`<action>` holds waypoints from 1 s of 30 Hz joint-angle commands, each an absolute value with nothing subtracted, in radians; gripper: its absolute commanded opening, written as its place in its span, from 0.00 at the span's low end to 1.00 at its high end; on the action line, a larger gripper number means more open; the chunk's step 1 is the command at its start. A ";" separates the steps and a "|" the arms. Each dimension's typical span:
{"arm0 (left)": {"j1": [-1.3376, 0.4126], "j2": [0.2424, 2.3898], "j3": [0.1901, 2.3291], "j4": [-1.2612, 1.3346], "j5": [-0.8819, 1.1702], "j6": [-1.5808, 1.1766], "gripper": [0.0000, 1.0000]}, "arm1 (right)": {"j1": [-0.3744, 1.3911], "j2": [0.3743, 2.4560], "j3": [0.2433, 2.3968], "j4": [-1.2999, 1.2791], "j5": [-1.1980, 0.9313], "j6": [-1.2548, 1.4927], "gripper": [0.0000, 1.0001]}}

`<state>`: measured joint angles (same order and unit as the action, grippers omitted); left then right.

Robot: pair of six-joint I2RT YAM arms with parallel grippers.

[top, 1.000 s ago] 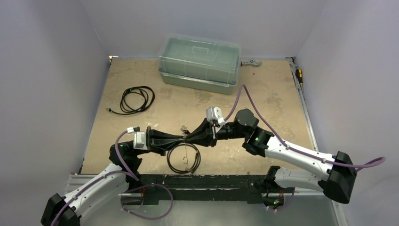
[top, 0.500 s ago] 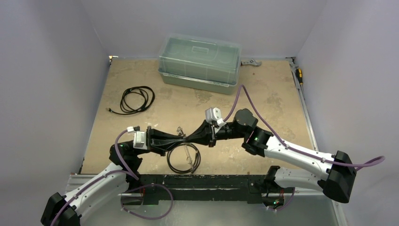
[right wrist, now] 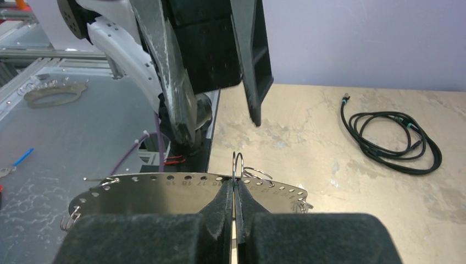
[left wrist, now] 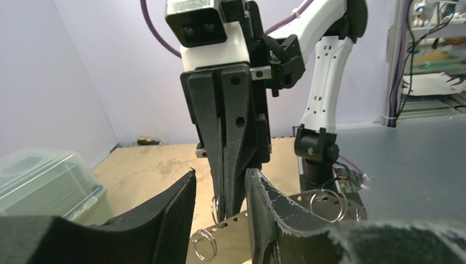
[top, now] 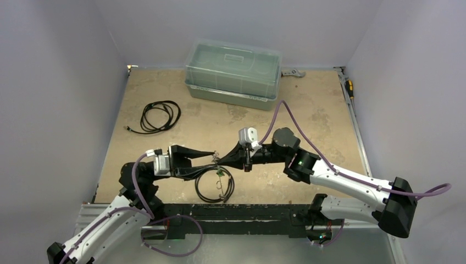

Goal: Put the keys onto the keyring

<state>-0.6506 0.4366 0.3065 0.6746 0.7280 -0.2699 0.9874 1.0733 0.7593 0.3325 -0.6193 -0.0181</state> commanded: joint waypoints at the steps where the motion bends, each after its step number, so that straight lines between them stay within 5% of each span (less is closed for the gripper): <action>1: -0.654 0.413 0.450 0.289 0.695 -0.035 0.38 | 0.992 1.047 0.813 0.318 -0.572 -0.079 0.00; 12: -0.653 0.509 0.702 -0.257 0.691 0.377 0.35 | 1.016 1.027 0.854 0.166 -0.402 -0.227 0.00; 30: -0.654 0.673 0.817 -0.423 0.728 0.566 0.32 | 1.093 1.074 0.898 0.070 -0.262 -0.307 0.00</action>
